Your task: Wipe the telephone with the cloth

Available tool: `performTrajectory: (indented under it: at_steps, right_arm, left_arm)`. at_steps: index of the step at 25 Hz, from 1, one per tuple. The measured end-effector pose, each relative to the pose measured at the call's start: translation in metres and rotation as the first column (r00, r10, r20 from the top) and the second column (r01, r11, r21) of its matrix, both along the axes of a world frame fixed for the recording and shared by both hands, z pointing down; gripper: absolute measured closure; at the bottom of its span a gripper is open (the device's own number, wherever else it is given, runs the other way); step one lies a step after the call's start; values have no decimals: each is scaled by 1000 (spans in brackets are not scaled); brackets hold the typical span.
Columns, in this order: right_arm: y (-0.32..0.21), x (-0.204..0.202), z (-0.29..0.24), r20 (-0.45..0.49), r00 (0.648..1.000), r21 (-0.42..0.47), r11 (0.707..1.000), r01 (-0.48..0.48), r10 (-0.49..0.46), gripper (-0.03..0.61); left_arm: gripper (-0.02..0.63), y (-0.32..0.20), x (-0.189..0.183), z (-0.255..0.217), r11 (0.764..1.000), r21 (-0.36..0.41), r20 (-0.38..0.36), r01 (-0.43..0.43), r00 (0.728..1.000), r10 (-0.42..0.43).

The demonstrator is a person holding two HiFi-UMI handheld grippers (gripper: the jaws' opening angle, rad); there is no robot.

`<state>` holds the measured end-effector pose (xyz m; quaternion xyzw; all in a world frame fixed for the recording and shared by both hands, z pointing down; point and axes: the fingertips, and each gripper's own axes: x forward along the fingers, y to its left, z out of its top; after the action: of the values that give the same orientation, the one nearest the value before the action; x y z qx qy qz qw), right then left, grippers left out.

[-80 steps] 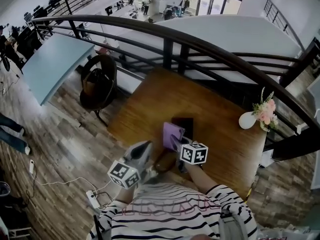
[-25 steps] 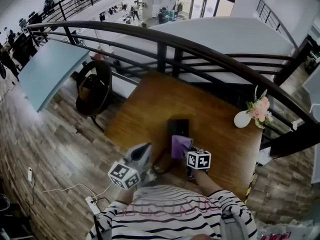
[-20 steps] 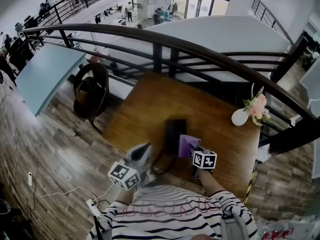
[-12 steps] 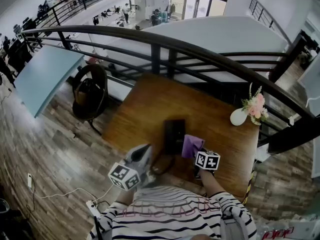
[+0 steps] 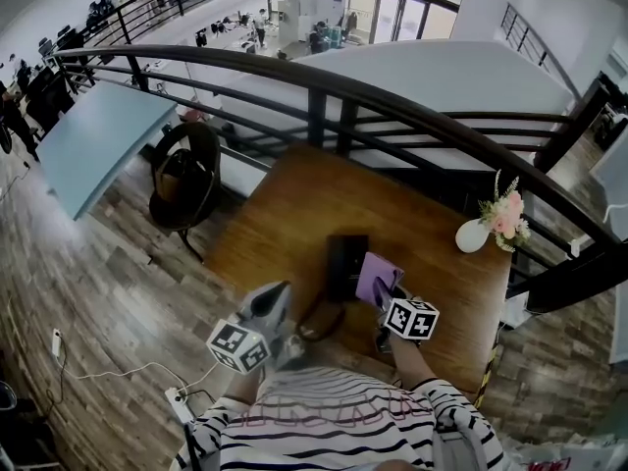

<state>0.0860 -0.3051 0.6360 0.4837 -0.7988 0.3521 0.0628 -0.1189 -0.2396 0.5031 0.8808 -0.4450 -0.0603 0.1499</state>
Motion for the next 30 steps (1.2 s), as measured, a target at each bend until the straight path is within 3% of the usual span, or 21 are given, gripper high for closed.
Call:
performTrajectory:
  at_steps: [7, 12, 17, 30]
  right_arm:
    - [20, -10, -62, 99, 993, 138, 989, 45, -59, 541]
    - [42, 3, -90, 73, 993, 223, 972, 77, -95, 541]
    - [65, 12, -103, 143, 981, 237, 967, 98, -134, 541]
    - [108, 36, -106, 136, 972, 253, 955, 153, -192, 542]
  left_arm:
    - [614, 15, 22, -1, 1000, 6, 1, -1, 1000, 1]
    - [614, 28, 42, -5, 1000, 7, 5, -3, 1000, 3]
    - [614, 40, 59, -5, 1000, 4, 10, -10, 1000, 10]
    - [614, 72, 102, 5, 1000, -3, 22, -22, 1000, 22]
